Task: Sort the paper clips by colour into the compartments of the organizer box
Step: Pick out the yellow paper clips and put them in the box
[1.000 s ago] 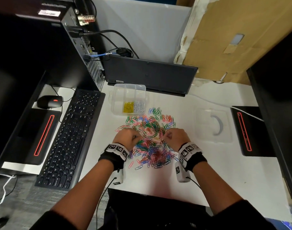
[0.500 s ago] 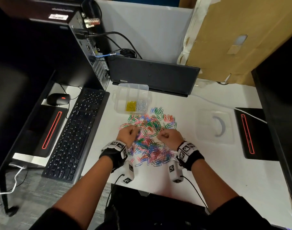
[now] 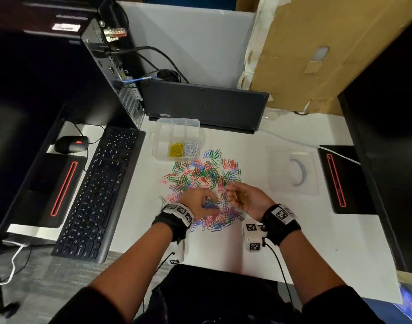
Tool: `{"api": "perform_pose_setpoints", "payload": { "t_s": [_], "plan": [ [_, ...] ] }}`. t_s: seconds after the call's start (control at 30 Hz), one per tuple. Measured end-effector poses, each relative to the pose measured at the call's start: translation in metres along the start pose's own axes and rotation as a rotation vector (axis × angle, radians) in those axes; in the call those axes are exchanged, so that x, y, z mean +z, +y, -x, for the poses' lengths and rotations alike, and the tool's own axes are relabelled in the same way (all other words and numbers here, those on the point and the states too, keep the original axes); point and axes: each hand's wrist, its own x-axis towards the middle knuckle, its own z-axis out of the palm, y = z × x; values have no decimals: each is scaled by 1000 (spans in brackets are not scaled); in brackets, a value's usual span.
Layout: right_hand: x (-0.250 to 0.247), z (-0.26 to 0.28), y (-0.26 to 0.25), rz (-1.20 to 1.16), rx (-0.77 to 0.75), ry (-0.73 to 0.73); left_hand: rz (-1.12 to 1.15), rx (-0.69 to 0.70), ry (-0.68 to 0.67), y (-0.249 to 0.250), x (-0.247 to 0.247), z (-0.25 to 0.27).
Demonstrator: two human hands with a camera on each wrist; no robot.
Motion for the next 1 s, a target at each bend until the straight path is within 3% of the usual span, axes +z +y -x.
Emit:
{"api": "perform_pose_setpoints", "payload": {
  "t_s": [0.13,0.3,0.5,0.6,0.8,0.93,1.0],
  "plan": [
    [0,4,6,-23,-33,139,-209,82,-69,7,13,-5],
    [0,17,11,61,-70,337,-316,22,-37,14,26,-8],
    [1,23,20,161,-108,450,-222,-1,2,10,19,-15],
    [1,18,31,243,-113,469,-116,-13,86,5,10,-16],
    [7,15,48,735,-135,572,102,-110,252,-13,-10,-5],
    [10,14,54,644,-103,595,95,-141,293,-30,-20,1],
    [12,13,57,696,-175,590,95,-144,306,-33,-22,5]
  ]
}}
